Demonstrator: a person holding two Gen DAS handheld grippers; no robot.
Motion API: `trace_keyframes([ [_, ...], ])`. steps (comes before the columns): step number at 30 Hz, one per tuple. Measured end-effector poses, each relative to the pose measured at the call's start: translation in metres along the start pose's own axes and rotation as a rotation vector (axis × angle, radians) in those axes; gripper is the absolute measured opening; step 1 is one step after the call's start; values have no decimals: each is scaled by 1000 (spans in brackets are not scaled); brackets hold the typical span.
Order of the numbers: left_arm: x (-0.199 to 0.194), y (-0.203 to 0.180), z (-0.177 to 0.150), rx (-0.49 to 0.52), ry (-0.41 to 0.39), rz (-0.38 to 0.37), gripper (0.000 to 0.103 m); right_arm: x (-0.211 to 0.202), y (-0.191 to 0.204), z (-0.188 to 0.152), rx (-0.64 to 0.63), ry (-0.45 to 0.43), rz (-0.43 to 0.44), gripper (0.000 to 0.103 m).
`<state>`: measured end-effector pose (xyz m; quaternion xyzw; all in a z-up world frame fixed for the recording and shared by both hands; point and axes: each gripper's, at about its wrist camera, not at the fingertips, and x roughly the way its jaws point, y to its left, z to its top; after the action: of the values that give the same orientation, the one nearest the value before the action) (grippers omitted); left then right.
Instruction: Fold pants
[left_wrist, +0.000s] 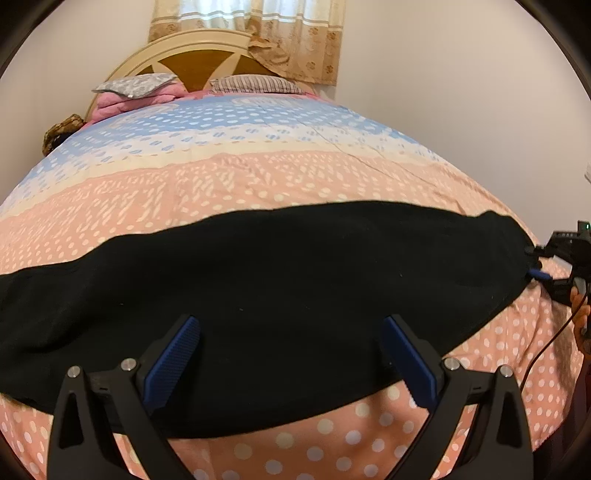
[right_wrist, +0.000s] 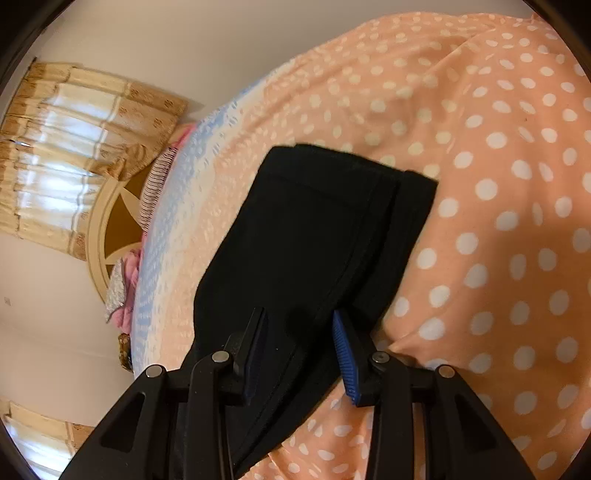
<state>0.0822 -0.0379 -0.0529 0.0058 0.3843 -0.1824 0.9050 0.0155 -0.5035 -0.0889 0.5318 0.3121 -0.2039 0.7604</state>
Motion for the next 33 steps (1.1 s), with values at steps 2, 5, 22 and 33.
trace_keyframes([
  [2, 0, 2, 1, -11, -7, -2, 102, 0, 2, -2, 6, 16, 5, 38],
  [5, 3, 1, 0, -10, 5, -5, 102, 3, 5, -10, -23, 42, -12, 38],
  [22, 2, -4, 1, 6, 6, 2, 102, -25, 15, -10, -247, -226, -26, 3],
  [33, 2, -3, 2, 5, -2, 5, 102, -21, -5, -11, -275, -137, -222, 3],
])
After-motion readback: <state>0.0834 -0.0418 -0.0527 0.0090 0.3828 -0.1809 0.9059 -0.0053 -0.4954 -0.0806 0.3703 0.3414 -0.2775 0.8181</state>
